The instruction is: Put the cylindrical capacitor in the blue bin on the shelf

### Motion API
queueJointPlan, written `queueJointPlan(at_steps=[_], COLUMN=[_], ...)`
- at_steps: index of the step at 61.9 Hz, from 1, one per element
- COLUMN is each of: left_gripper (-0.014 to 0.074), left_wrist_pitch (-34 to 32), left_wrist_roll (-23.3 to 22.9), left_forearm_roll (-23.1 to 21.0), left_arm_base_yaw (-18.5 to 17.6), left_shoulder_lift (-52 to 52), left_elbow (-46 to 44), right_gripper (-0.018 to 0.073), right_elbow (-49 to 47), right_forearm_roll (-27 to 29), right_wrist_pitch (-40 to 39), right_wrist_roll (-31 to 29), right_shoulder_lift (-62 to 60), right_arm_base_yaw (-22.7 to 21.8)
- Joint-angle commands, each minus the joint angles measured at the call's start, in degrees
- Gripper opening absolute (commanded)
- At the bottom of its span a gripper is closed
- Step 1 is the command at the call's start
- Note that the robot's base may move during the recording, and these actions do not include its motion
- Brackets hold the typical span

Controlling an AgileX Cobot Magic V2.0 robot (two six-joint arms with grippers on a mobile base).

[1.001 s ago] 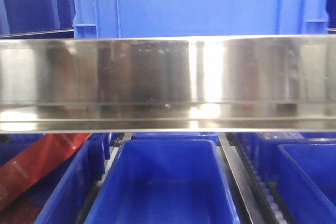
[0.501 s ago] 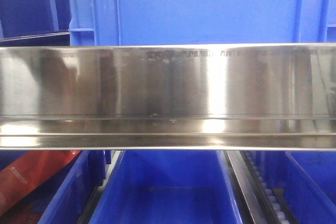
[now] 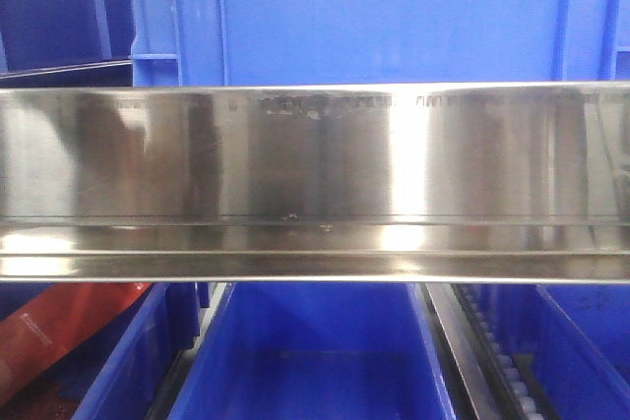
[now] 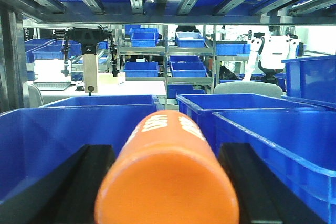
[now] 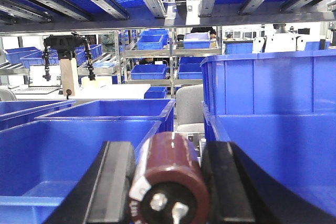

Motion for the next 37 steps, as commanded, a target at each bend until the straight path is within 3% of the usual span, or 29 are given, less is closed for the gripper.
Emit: queueJointPlan(at_steps=[1, 22, 29, 37], left_gripper=[-0.0111, -0.0111, -0.0111, -0.0111], left_wrist_pitch=[-1.5, -2.8, -2.8, -3.1], left_wrist_roll=[0.2, 0.6, 0.6, 0.6], left_forearm_roll=[0.2, 1.0, 5.1, 5.4], left_arm_base_yaw=[-0.2, -1.2, -3.7, -8.0], left_shoulder_lift=[-0.1, 4.4, 11.6, 20.7], left_elbow=[-0.2, -3.9, -9.6, -17.0], right_gripper=[-0.0163, -0.0163, -0.0163, -0.0163], right_elbow=[0.0, -2.6, -7.0, -12.6], right_forearm_roll=[-0.3, -0.6, -0.8, -1.0], right_wrist_pitch=[-2.2, -0.8, -0.8, -1.9], right_wrist_roll=[-0.1, -0.1, -1.8, -2.4], right_shoulder_lift=[-0.1, 3.4, 9.0, 16.6], right_arm_base_yaw=[-0.1, -0.1, 0.2, 2.2])
